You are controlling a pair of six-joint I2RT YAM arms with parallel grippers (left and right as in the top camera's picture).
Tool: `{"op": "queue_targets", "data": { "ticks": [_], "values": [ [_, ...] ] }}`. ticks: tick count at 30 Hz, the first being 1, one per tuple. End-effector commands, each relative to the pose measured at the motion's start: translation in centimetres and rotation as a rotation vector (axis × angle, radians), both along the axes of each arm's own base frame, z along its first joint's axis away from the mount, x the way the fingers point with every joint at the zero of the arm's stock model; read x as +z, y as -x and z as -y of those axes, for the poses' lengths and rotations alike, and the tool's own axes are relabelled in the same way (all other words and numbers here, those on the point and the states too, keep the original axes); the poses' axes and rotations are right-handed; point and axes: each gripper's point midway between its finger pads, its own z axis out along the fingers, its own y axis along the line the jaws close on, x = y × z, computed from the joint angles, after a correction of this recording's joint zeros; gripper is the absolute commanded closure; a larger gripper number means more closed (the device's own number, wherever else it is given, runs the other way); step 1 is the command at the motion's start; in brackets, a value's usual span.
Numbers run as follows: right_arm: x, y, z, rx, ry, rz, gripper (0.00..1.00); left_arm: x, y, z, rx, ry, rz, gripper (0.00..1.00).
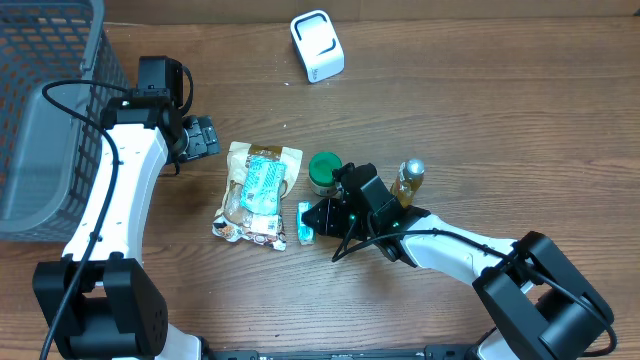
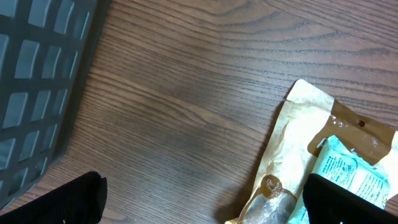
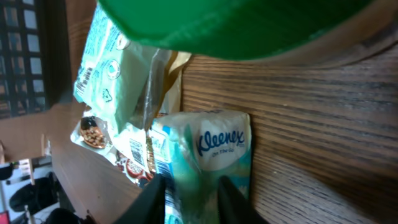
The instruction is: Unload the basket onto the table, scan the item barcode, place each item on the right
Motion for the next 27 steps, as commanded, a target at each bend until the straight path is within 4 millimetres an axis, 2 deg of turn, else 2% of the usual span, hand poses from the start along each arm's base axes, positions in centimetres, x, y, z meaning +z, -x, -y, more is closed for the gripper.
{"op": "queue_targets", "data": {
  "ticks": [1, 4, 7, 12, 21, 27],
  "values": [
    [-0.7, 0.1, 0.3, -0.008, 0.020, -0.004, 0.66, 0.6, -0.4, 0.0, -0.018, -0.008, 0.017, 0.00],
    [-0.7, 0.1, 0.3, -0.007, 0.020, -0.005, 0.49, 0.6, -0.4, 0.0, -0.018, -0.008, 0.017, 0.00],
    [-0.2, 0.2, 0.0, 0.029, 0.009, 0.018, 0.38, 0.6, -0.4, 0.0, -0.018, -0.008, 0.017, 0.00],
    [1.9, 0.4, 0.0, 0.069, -0.005, 0.077, 0.23, 0.6, -0.4, 0.0, -0.018, -0.008, 0.017, 0.01],
    [6.4, 0.0, 1.6, 0.060, 0.034, 0.236, 0.21, 0.6, -0.4, 0.0, -0.018, -0.008, 0.017, 0.00],
    [6.0, -0.2, 3.1, 0.024, 0.115, 0.251, 0.16, 0.6, -0.4, 0.0, -0.018, -0.008, 0.017, 0.00]
  ]
}}
